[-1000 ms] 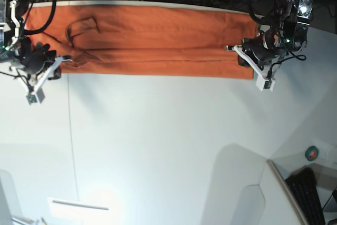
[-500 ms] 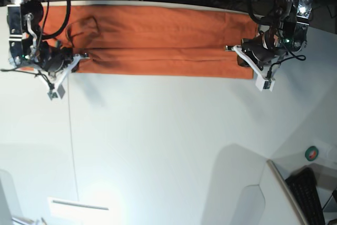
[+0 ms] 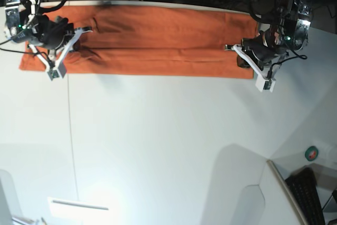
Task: Layout the t-shirt on the table in an organized manner, then fold the t-shirt properly
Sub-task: 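Open the right gripper and regrasp the folded strip's end, then release and regrasp the strip's other end with the left gripper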
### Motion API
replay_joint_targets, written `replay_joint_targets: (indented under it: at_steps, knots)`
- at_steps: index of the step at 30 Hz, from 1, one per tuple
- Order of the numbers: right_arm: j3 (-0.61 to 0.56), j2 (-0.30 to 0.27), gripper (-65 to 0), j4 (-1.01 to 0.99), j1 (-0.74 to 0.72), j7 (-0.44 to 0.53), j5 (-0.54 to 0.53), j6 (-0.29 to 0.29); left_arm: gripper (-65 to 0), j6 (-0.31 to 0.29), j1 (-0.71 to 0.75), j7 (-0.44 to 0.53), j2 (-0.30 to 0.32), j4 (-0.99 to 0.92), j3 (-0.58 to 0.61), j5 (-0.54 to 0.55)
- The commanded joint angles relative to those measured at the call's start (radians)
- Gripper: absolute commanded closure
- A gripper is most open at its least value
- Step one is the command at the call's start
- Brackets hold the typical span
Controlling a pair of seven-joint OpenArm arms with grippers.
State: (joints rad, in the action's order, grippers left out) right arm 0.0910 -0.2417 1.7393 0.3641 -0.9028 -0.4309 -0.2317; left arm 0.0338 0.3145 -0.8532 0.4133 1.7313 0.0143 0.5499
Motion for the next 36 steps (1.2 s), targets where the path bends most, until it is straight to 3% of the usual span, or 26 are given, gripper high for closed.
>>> replay_joint_targets:
  at_steps: [1, 8, 13, 16, 19, 21, 23, 26, 29, 36]
  knots:
    - [0.017, -0.011, 0.0, 0.023, -0.010, 0.007, -0.004, 0.010, -2.1, -0.002, 0.007, 0.016, 0.012, 0.048, -0.012, 0.003]
    - [0.020, -0.011, 0.0, 0.026, -0.063, 0.000, -0.004, 0.010, -25.8, -0.002, 0.074, 0.015, 0.031, 0.095, -0.015, -0.001]
    - [0.014, -0.011, 0.0, 0.026, -0.072, 0.000, -0.004, 0.010, -49.4, -0.002, 0.076, 0.015, 0.046, 0.092, -0.015, -0.001]
    - [0.014, -0.006, 0.0, 0.024, -0.092, 0.004, -0.004, 0.010, -57.9, -0.002, 0.081, 0.015, 0.048, 0.117, -0.015, 0.003]
    - [0.016, -0.008, 0.0, 0.018, -0.133, 0.006, -0.004, 0.012, -60.2, -0.002, 0.108, 0.015, 0.045, 0.161, -0.018, 0.003]
    - [0.014, -0.006, 0.0, -0.006, -0.172, 0.006, -0.004, 0.013, -59.7, -0.002, 0.110, 0.016, 0.039, 0.169, -0.018, 0.005]
    - [0.013, -0.005, 0.0, -0.065, -0.216, 0.006, -0.004, 0.013, -54.0, -0.001, 0.099, 0.016, -0.003, 0.152, -0.018, 0.005]
    - [0.013, -0.003, 0.0, -0.181, -0.273, 0.006, -0.004, 0.013, -31.3, -0.001, 0.050, 0.018, -0.069, 0.075, -0.009, 0.000]
    - [0.013, -0.006, 0.0, -0.243, -0.277, 0.007, -0.004, 0.013, -1.3, -0.001, 0.027, 0.018, -0.103, 0.005, -0.017, 0.000]
    - [0.016, -0.012, 0.0, -0.281, -0.215, 0.009, -0.003, 0.013, 0.0, -0.001, 0.041, 0.019, -0.096, -0.001, -0.064, 0.002]
